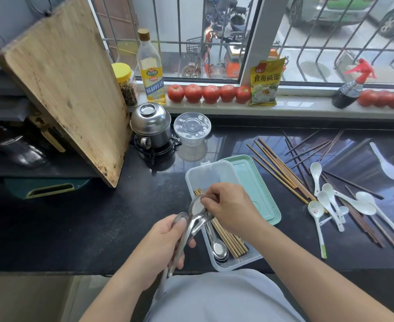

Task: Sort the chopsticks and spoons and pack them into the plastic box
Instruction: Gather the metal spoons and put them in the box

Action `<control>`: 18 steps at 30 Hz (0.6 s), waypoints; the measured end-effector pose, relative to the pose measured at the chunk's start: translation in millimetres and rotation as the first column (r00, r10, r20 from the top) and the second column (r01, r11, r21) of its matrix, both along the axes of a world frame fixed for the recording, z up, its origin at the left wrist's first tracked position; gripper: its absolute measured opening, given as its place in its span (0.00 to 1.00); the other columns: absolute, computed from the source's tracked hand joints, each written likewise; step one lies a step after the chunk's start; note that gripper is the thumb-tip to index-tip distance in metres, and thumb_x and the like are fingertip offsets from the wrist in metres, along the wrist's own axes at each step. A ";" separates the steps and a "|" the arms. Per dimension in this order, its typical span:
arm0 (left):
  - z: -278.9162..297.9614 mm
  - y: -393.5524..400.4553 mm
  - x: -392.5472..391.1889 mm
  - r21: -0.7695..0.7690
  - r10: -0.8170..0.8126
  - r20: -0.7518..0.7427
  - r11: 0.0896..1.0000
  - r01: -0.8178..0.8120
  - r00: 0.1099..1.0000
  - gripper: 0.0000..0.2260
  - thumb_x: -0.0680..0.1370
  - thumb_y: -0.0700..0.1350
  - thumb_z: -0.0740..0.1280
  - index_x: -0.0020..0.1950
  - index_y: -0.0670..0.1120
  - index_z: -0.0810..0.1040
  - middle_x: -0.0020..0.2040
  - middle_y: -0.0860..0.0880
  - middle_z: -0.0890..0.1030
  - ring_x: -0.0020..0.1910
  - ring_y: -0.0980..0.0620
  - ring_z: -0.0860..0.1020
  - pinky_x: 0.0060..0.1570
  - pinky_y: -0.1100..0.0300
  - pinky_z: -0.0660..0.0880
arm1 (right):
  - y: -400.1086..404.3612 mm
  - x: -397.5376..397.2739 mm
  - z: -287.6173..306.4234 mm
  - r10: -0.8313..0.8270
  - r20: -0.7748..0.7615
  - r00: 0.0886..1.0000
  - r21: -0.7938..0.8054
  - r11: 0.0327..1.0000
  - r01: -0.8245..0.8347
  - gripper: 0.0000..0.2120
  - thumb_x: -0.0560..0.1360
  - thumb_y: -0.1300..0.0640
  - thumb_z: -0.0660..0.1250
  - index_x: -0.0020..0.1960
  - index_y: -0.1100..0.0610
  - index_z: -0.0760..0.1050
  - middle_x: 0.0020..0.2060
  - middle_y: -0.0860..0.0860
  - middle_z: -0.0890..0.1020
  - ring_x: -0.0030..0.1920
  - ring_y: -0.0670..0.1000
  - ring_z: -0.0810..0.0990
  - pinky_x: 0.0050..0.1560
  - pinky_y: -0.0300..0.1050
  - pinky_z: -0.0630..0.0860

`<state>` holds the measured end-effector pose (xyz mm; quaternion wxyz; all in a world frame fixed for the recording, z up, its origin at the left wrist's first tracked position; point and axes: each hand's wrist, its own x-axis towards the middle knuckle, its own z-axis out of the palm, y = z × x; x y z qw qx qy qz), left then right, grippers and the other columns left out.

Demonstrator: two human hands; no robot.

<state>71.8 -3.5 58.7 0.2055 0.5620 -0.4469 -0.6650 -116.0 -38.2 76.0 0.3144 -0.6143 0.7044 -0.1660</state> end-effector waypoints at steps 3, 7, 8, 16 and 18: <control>-2.1 0.2 2.2 -0.054 0.006 0.031 0.999 -0.005 0.999 0.10 0.85 0.44 0.62 0.45 0.43 0.72 0.32 0.48 0.73 0.23 0.54 0.63 0.23 0.61 0.59 | -4.7 -2.0 -4.6 -0.021 0.070 0.997 0.090 0.996 0.015 0.08 0.76 0.50 0.73 0.40 0.52 0.80 0.33 0.46 0.82 0.35 0.44 0.79 0.36 0.39 0.73; -25.8 -8.7 24.0 -0.084 0.230 0.161 0.972 -0.219 0.960 0.08 0.86 0.44 0.60 0.50 0.43 0.73 0.34 0.45 0.79 0.22 0.51 0.66 0.23 0.57 0.64 | -13.4 -27.2 -2.8 -0.223 0.115 0.968 0.091 0.973 0.213 0.06 0.78 0.56 0.70 0.42 0.53 0.81 0.34 0.48 0.85 0.32 0.46 0.82 0.39 0.46 0.81; -33.2 -11.0 32.2 -0.077 0.299 0.176 0.954 -0.289 0.938 0.08 0.86 0.44 0.59 0.50 0.44 0.73 0.34 0.44 0.77 0.22 0.51 0.66 0.23 0.57 0.64 | -12.6 -35.0 -4.1 -0.328 0.157 0.931 0.100 0.944 0.316 0.04 0.80 0.59 0.67 0.47 0.55 0.80 0.38 0.49 0.84 0.33 0.48 0.83 0.37 0.45 0.82; -41.4 -15.9 42.0 0.091 0.499 0.019 0.862 -0.498 0.867 0.09 0.86 0.44 0.60 0.58 0.43 0.78 0.28 0.50 0.69 0.25 0.53 0.61 0.27 0.59 0.61 | 14.0 -29.1 -75.4 -0.457 0.084 0.885 0.556 0.759 0.339 0.07 0.79 0.68 0.61 0.48 0.62 0.78 0.38 0.59 0.84 0.38 0.57 0.87 0.41 0.52 0.86; -35.9 -14.6 32.4 0.097 0.454 -0.007 0.887 -0.451 0.891 0.09 0.86 0.44 0.60 0.58 0.43 0.78 0.29 0.49 0.69 0.25 0.53 0.62 0.26 0.59 0.61 | 12.9 -26.8 -95.7 -0.174 -0.121 0.977 0.586 0.782 0.212 0.06 0.77 0.66 0.63 0.43 0.61 0.77 0.26 0.53 0.82 0.37 0.55 0.87 0.38 0.47 0.84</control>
